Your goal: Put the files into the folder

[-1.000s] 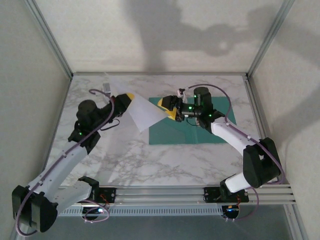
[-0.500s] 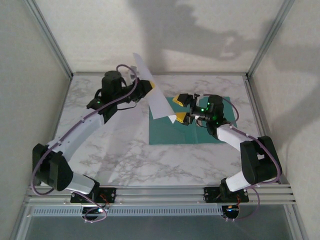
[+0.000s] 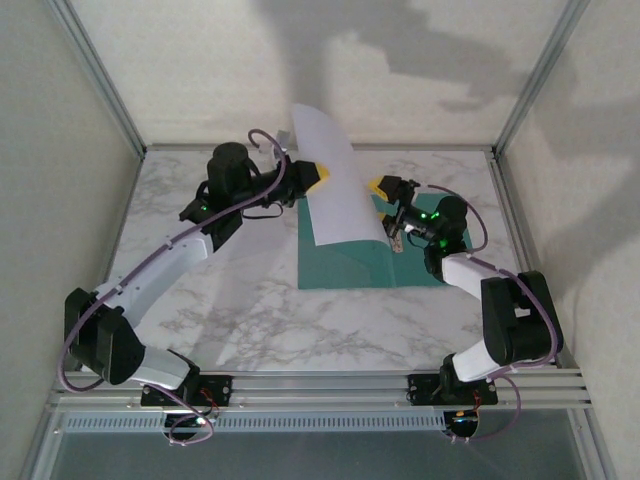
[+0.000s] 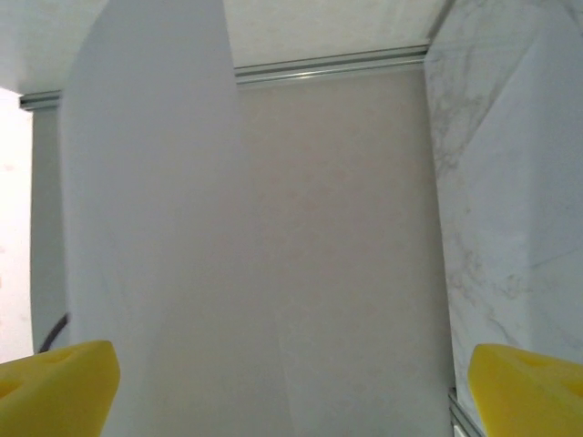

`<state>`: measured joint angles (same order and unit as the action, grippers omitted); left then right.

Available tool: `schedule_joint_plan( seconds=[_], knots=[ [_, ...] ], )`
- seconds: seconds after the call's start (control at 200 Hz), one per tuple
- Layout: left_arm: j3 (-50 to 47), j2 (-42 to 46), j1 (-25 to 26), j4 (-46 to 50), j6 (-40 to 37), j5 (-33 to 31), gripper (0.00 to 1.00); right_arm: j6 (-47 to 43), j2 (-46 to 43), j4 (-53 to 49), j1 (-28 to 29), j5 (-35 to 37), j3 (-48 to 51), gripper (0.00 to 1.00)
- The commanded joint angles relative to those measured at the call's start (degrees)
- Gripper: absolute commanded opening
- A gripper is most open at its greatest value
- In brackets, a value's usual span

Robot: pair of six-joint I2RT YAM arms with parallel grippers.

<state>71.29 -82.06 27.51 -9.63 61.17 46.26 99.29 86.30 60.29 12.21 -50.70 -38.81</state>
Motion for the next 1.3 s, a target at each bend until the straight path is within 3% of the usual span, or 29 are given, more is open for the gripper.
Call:
schedule_joint_plan(
  seconds=[0.0, 0.335, 0.651, 0.946, 1.297],
  knots=[
    [-4.5, 0.6, -1.1, -2.8, 1.8, 5.2, 0.0, 2.8, -0.6, 6.3, 0.0, -1.3, -2.3, 0.99],
    [-3.5, 0.7, -5.4, 12.2, -13.9, 12.1, 0.0, 2.6, -3.4, 6.2, 0.0, -3.9, -2.8, 0.99],
    [-1.0, -0.2, -5.8, 19.2, -24.4, 17.6, 0.01, -3.8, -4.4, -1.2, 0.1, -8.4, -3.8, 0.87],
    [-0.6, -1.4, -8.4, 19.8, -27.2, 19.0, 0.01, -16.5, -8.1, -16.3, 0.9, -12.4, -6.5, 0.8],
    [-0.6, -1.6, -9.3, 22.0, -31.1, 21.6, 0.05, -21.3, -9.1, -21.0, 1.6, -14.8, -7.6, 0.65]
  ],
)
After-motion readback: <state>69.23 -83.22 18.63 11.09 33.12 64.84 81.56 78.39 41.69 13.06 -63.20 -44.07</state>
